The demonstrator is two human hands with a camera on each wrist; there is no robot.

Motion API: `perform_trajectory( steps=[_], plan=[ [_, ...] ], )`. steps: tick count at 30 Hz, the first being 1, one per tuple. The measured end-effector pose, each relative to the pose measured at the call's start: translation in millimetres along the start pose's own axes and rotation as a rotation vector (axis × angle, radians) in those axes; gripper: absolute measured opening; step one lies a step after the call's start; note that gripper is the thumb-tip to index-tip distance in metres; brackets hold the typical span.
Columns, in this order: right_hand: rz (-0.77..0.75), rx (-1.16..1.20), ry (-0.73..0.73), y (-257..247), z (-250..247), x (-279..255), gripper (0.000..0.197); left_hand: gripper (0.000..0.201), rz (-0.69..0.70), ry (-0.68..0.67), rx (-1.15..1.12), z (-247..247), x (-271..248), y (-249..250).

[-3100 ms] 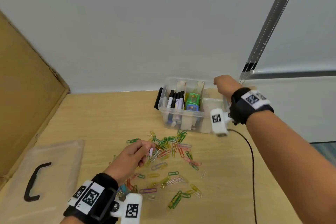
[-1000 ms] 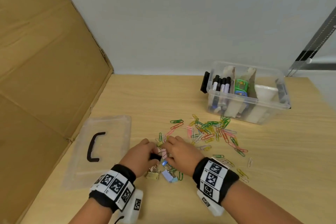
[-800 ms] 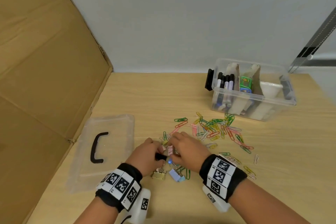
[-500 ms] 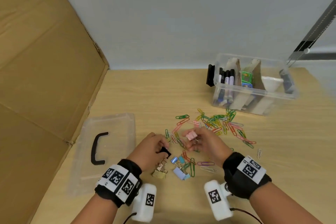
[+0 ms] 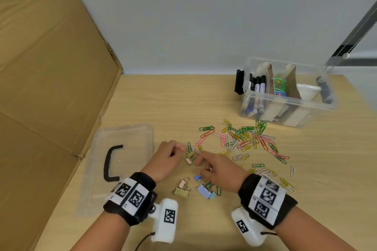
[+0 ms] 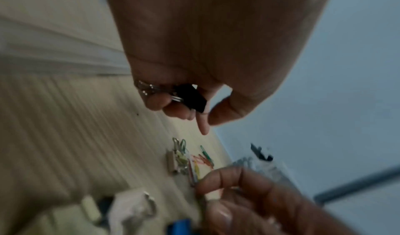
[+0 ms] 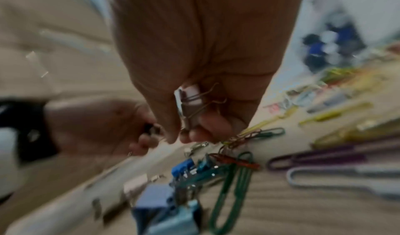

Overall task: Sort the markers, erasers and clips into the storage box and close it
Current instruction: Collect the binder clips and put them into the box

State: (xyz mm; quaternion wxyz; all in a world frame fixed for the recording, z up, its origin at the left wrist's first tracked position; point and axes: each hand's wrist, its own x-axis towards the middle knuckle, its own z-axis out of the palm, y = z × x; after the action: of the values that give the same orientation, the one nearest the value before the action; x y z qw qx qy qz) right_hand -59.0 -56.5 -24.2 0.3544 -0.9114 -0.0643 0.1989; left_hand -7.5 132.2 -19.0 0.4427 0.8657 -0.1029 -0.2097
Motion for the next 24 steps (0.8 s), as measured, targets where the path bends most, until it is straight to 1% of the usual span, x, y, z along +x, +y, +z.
perform_trajectory(
  steps=[1,3,5,8,10,12,14,16,18,20,22,24],
  plan=[
    [0.000,-0.107,-0.016,-5,3,0,0.025,0.016,0.047,0.002,0.139,3,3,-1],
    [0.016,-0.276,-0.029,-15,9,2,0.036,0.032,0.119,-0.013,0.359,9,8,-3],
    [0.010,-0.378,0.007,-19,13,6,0.032,0.041,0.158,-0.031,0.480,14,13,-1],
    [-0.015,-0.393,0.022,-20,15,8,0.024,0.038,0.165,-0.067,0.575,18,16,3],
    [-0.033,-0.305,0.029,-16,13,8,0.019,0.035,0.146,-0.074,0.592,18,16,4],
    [-0.039,-0.157,0.068,-8,8,6,0.014,0.034,0.127,-0.084,0.587,17,14,4],
    [-0.043,-0.092,0.100,1,2,4,0.010,0.035,0.113,-0.096,0.599,17,13,4],
    [-0.057,-0.104,0.102,7,-3,0,0.010,0.037,0.095,-0.111,0.592,16,13,4],
    [-0.069,-0.138,0.057,10,-4,-2,0.020,0.036,0.083,-0.129,0.565,16,13,3],
    [-0.078,-0.220,-0.001,9,0,-3,0.027,0.034,0.085,-0.136,0.553,15,12,2],
    [-0.116,-0.325,-0.016,5,4,-3,0.025,0.034,0.088,-0.133,0.546,15,11,3],
    [-0.146,-0.366,0.009,1,7,-2,0.019,0.036,0.086,-0.116,0.509,13,8,2]
  ],
)
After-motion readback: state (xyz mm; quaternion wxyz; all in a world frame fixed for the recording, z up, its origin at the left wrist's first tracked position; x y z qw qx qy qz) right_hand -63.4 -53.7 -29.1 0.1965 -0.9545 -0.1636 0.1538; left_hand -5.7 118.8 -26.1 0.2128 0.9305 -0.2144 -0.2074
